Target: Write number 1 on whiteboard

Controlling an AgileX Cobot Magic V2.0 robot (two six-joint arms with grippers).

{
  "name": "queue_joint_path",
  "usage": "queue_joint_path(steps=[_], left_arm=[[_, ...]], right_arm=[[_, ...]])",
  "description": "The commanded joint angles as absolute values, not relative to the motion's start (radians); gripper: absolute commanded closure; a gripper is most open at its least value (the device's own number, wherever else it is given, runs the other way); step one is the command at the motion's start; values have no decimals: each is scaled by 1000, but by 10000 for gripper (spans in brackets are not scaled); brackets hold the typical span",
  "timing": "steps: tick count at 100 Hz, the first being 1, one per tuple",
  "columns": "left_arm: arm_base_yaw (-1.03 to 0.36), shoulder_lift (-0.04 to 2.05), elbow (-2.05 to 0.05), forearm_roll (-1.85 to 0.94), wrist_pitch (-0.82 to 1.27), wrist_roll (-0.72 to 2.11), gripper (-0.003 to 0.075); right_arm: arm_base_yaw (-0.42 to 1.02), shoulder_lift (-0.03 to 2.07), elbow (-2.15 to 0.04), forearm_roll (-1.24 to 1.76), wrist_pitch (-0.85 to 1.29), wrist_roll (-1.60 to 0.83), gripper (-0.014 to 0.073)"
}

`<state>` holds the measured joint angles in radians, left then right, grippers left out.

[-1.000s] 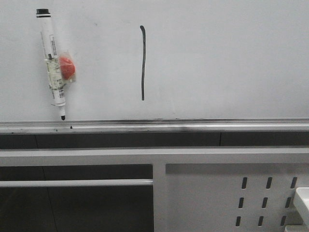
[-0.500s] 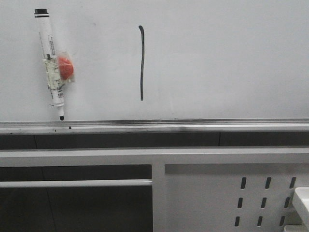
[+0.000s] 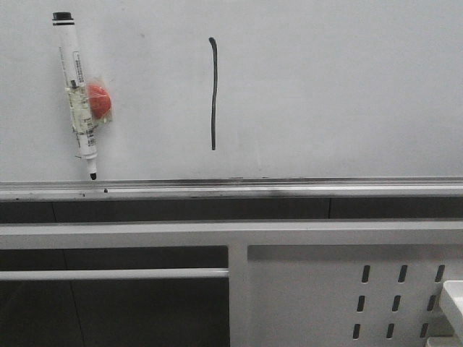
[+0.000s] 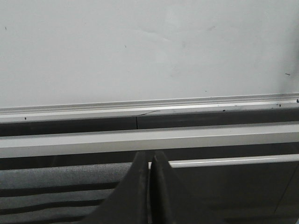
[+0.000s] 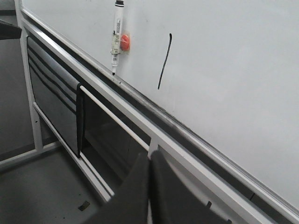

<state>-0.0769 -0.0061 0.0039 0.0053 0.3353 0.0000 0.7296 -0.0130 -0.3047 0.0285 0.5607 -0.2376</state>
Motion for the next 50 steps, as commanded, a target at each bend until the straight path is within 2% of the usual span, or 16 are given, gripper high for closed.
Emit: queue_joint_path(steps=[1,20,30,50], left_arm=[[-85,-29,38,7,282,-8,740],[-85,-29,38,7,282,-8,740],[-85,-29,38,7,282,-8,740],[-85,-29,38,7,282,-8,740]], right_arm=[[722,-20,-329,25,484,-238,643],[722,-20,-315,25,440,-238,643],[722,-20,-235,30,286,-225,643],[722,-20,1,30,-88,-11,643]])
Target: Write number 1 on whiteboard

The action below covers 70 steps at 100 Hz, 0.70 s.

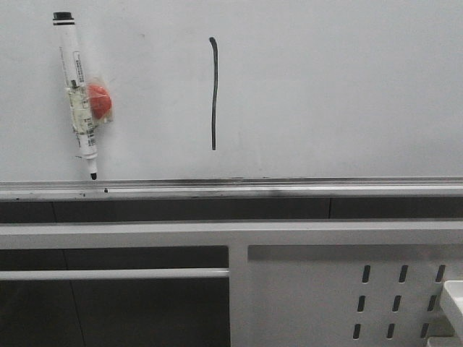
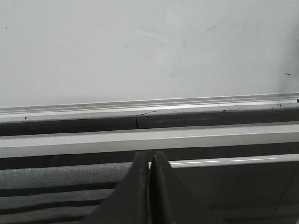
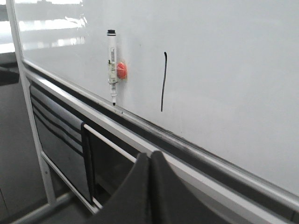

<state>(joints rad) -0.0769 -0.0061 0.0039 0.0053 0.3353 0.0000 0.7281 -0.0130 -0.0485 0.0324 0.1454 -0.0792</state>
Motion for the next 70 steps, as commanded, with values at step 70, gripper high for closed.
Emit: queue_joint_path(steps=[70], left_arm=[[-85,-29,38,7,282,-8,740]], right_arm=[[-63,-30,21,14,199,-13,643]])
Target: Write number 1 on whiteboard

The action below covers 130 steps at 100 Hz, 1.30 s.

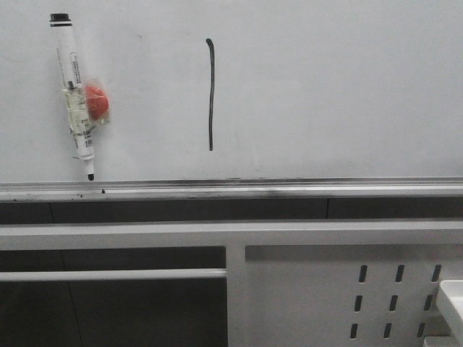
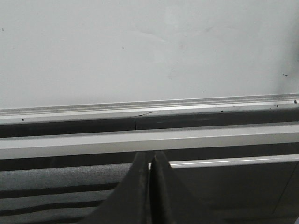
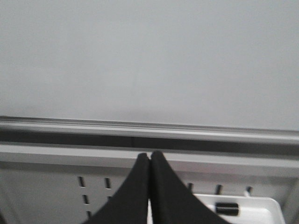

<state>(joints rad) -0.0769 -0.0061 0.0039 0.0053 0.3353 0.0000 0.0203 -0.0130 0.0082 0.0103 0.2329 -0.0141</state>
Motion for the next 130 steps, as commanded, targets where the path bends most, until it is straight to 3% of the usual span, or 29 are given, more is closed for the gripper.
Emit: queue_joint_path(steps=[1,17,130], left_arm=[[-85,-29,38,7,282,-8,740],[-85,-29,38,7,282,-8,740],[-85,-29,38,7,282,-8,740]], right_arm=[[-78,-30,21,14,206,-13,643],[-184,-30,21,14,299,-13,643],[-184,-30,21,16,305,-13,643]])
